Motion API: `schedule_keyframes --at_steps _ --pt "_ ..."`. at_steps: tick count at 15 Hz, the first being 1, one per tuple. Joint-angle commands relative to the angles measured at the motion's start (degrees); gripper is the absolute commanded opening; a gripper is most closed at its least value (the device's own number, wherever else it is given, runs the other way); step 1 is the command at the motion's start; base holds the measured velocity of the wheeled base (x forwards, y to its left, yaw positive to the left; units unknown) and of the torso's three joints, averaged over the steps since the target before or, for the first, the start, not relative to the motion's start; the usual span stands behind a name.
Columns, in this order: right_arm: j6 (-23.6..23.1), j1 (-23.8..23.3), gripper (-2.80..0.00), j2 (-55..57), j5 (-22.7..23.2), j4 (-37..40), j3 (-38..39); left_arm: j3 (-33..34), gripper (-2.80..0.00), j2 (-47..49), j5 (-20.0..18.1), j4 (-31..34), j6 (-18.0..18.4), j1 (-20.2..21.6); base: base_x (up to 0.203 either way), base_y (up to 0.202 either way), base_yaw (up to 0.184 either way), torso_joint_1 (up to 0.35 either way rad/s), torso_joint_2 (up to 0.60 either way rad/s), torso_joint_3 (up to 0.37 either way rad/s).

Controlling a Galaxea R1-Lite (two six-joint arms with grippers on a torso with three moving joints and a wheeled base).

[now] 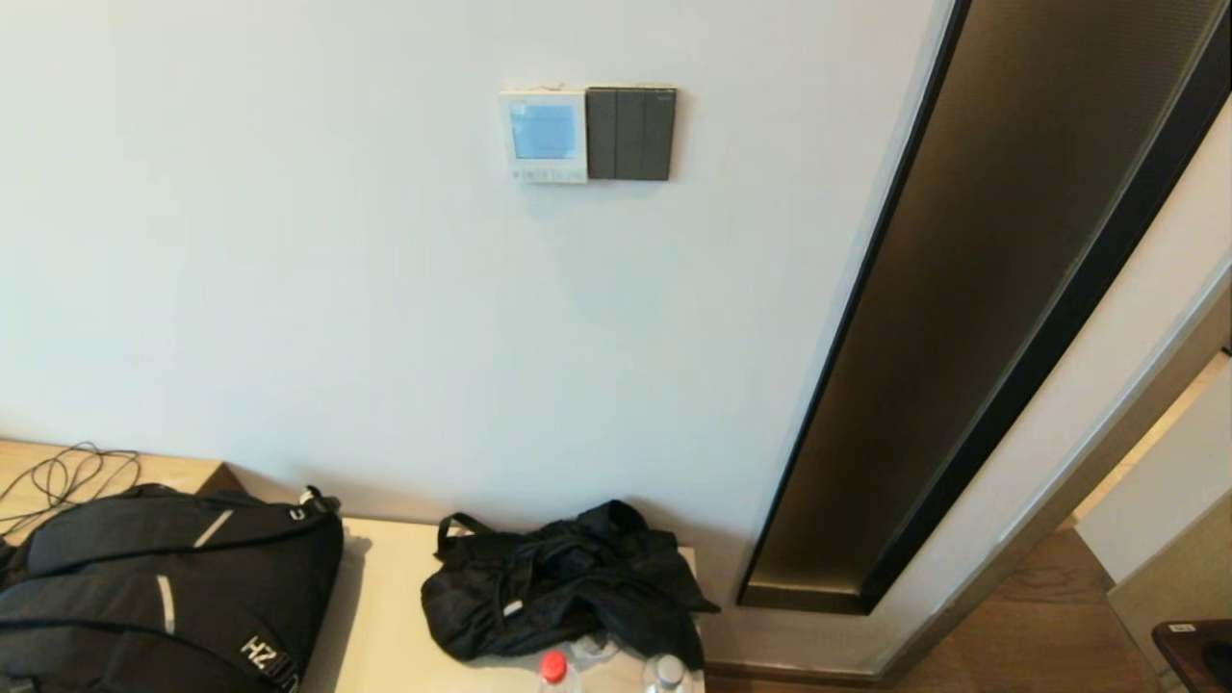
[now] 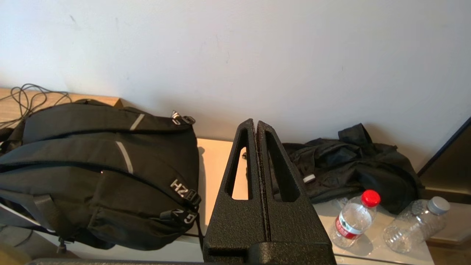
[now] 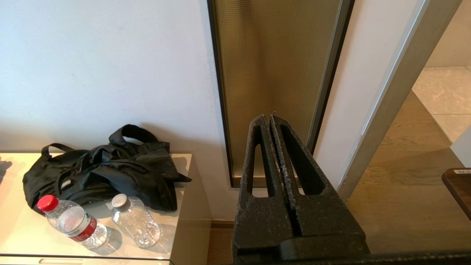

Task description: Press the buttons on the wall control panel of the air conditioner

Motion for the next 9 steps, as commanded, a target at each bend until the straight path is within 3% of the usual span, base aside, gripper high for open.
schedule_keyframes --at_steps 1,9 --pt "-0.02 0.0 -2.8 0.09 0.02 0.0 0.09 0.01 -2.8 -0.02 0.04 0.02 0.1 -0.15 0.0 0.0 0.0 0.0 0.0 0.0" --pt "-0.02 0.0 -2.8 0.09 0.02 0.0 0.09 0.01 -2.8 -0.02 0.04 0.02 -0.25 -0.15 0.0 0.0 0.0 0.0 0.0 0.0"
